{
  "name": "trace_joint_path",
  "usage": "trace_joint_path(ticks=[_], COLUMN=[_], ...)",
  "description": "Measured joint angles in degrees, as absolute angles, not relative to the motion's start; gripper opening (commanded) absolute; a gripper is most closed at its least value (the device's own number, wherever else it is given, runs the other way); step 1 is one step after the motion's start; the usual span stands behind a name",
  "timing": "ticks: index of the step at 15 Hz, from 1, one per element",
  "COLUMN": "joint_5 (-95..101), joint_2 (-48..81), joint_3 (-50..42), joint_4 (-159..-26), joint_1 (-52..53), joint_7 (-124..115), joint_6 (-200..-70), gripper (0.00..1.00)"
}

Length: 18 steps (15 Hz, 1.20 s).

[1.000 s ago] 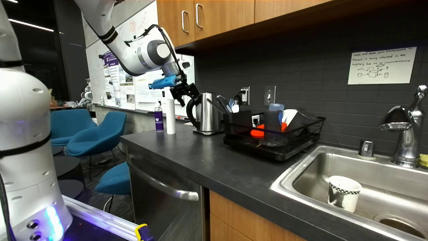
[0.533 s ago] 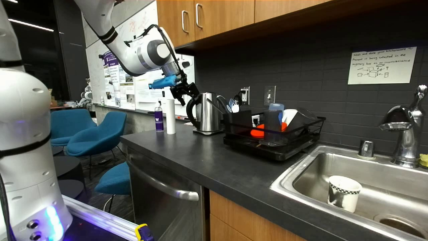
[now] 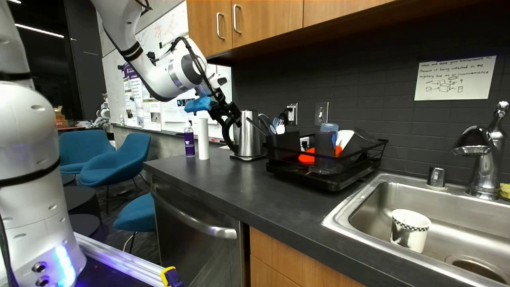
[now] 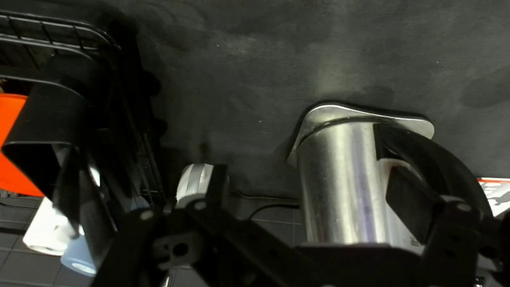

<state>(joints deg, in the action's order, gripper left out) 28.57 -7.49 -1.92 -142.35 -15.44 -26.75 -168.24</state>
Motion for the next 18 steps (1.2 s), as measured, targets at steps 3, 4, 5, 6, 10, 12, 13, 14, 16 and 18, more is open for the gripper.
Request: trace_joint_path(ticks=[3, 4, 5, 6, 10, 12, 13, 14, 16, 18], joint_5=[33.26, 34.55, 35.53, 36.29, 41.11, 44.28, 46.04, 48.15, 53.03, 57.97], joint_2=[-4.00, -2.64, -1.23, 0.19, 5.74, 8.32, 9.60, 10.77, 13.03, 14.75], joint_3=[-1.74, -1.73, -1.70, -1.65, -1.90, -2.28, -2.59, -3.05, -4.53, -6.29], joint_4=[-141.36, -140.57, -139.59, -138.43, -132.15, -129.17, -127.79, -126.54, -124.12, -121.92], joint_1=[-16.41, -16.41, -16.37, -16.31, -16.06, -15.75, -15.39, -14.88, -13.30, -11.48], joint_7=[-30.98, -32.19, -33.18, -34.03, -38.43, -41.23, -42.70, -44.54, -48.89, -53.76], joint_6=[-170.51, -171.09, -171.53, -171.84, -171.94, -171.89, -171.83, -171.69, -171.09, -169.87], gripper=[1.00, 1.00, 1.00, 1.00, 1.00, 1.00, 1.00, 1.00, 1.00, 1.00])
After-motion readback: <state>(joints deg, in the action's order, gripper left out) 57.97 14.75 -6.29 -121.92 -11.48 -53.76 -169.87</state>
